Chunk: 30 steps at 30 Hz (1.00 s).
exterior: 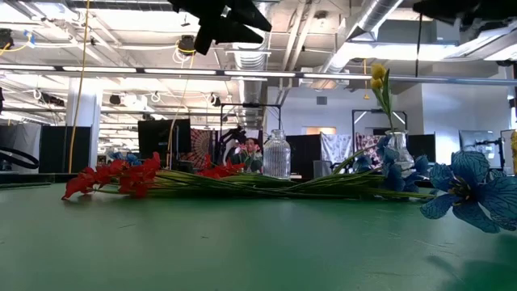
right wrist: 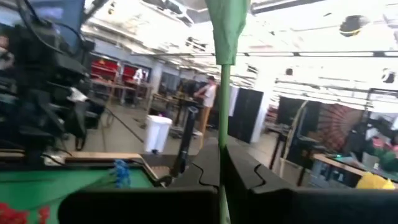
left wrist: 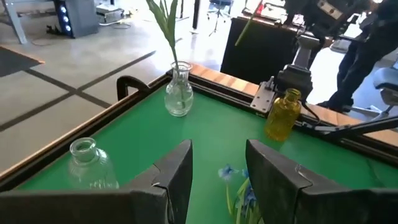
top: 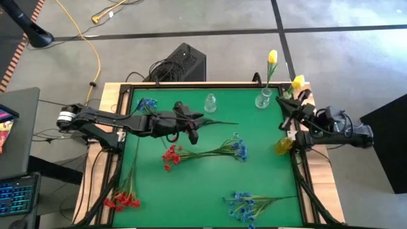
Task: Sort flowers into vase by color
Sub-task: Put the yellow flower into the right white transparent vase
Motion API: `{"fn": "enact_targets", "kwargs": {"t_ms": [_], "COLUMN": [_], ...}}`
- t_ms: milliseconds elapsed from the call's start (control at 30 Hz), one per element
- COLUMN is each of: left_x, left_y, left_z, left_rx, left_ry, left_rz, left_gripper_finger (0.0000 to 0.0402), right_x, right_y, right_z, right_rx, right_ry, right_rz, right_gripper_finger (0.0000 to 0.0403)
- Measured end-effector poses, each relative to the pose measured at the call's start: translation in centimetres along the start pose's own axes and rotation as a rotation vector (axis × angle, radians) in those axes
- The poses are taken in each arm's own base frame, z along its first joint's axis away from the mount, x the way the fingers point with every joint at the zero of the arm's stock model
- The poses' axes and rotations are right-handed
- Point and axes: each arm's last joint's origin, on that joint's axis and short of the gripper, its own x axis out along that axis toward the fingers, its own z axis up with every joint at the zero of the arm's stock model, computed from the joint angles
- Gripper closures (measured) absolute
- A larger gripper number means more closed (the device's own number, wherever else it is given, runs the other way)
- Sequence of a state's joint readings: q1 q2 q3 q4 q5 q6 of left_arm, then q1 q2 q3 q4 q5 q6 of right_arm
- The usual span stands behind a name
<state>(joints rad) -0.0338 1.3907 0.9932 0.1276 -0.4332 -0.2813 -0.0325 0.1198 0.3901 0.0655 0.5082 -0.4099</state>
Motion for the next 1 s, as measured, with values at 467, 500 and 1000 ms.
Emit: {"fn": "enact_targets", "kwargs": {"t_ms": [467, 500, 1000], "left_x": [0.0, 0.0, 0.1], "left_y": [0.0, 0.0, 0.1], "left_z": [-0.1, -0.1, -0.2], "left_rx": [-0.033, -0.031, -0.019], "left_ry": [0.001, 0.001, 0.009], "left_rz": [0.019, 0.019, 0.020], "left_gripper_finger": [0.0265, 0.0265, 0.0265], "right_x": [2.9, 3.1, 5.2], "right_y": [-0.9, -1.1, -4.0], "right_z": [-3.2, -3.4, -5.6], "right_rx": [0.006, 0.006, -0.024], "right_ry": [0.081, 0.093, 0.174], "right_rz": [-0.223, -0.219, -0.281], "right_gripper_finger": [0.0375, 0.0375, 0.0375]}}
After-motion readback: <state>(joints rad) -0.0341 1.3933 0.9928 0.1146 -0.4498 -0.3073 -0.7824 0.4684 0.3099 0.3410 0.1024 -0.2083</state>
